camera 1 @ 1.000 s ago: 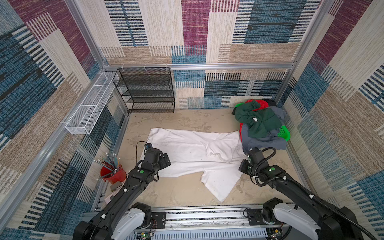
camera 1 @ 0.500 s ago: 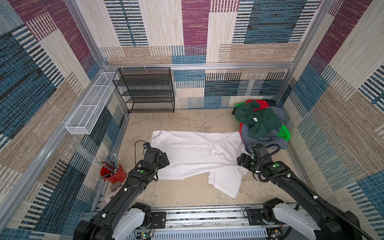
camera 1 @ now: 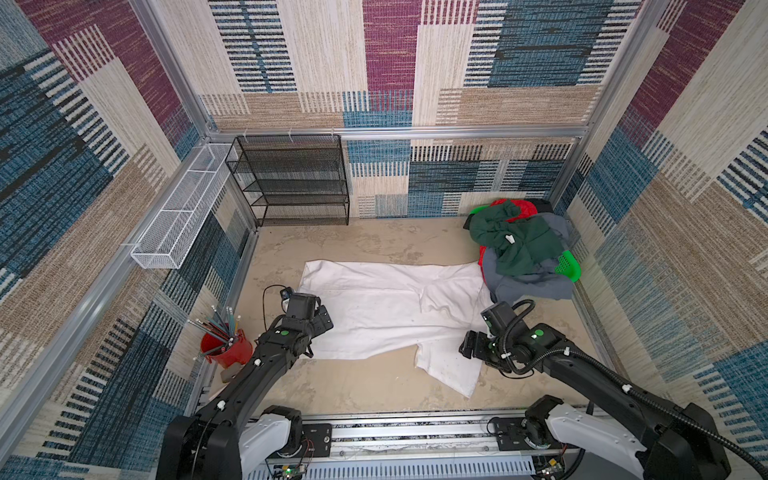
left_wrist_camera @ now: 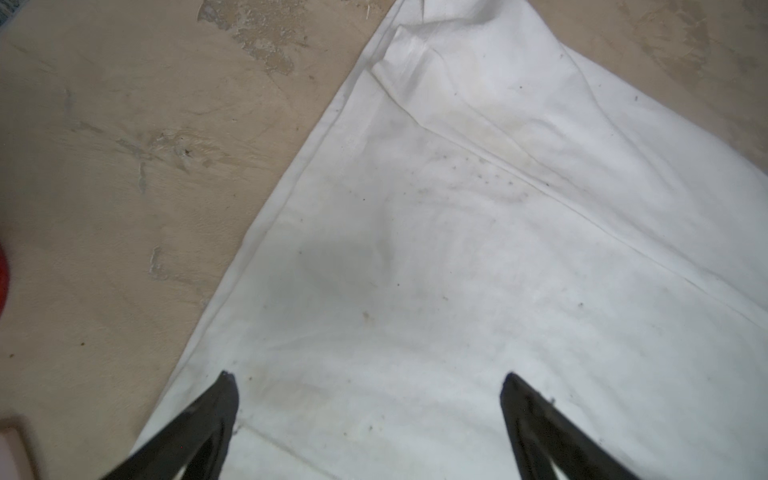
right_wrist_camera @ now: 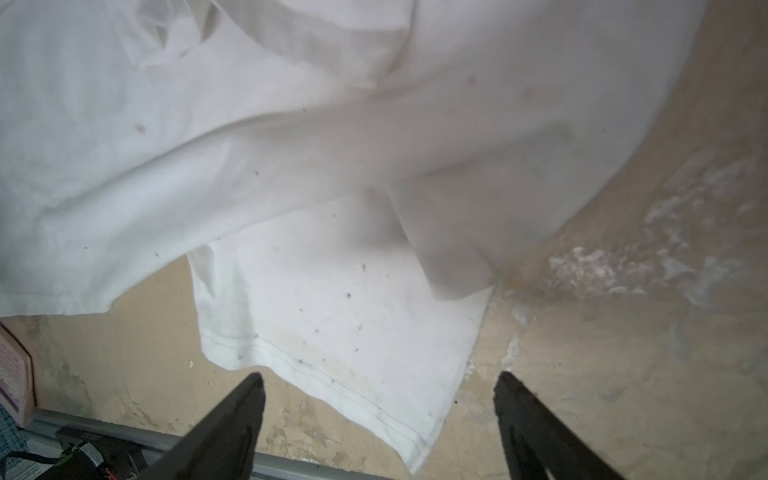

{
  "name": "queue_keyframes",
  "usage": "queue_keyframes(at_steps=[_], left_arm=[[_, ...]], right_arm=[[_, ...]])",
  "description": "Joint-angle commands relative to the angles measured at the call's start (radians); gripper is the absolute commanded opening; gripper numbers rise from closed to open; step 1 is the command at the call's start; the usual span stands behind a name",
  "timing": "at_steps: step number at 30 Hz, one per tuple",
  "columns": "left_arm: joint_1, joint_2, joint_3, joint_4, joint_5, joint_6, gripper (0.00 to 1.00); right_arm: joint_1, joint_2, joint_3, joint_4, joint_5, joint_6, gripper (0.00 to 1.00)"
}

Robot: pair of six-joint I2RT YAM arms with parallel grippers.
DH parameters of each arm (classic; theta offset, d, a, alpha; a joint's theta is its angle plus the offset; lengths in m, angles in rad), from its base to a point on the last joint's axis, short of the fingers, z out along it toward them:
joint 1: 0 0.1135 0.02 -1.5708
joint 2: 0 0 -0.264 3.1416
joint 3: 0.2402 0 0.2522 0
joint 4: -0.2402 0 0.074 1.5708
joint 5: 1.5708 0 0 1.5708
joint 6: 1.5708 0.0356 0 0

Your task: Fold and stack the t-shirts

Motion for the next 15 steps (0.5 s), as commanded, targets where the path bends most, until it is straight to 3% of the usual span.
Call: queue_keyframes(at_steps=[1, 11, 15], left_arm=[[0.029, 0.012, 0.015, 0.03, 0.059, 0.007, 0.99], [0.093, 0.029, 0.001, 0.067, 0.14, 0.008, 1.0], [0.103, 0.022, -0.002, 0.07, 0.153, 0.015, 1.0]], right_arm=[[0.026, 0.006, -0.029, -0.06, -0.008, 0.048, 0.85], [0.085, 0.095, -0.113, 0.072, -0.05, 0.069, 0.74], [0.087, 0.127, -0.154, 0.14, -0.048, 0.054, 0.59]])
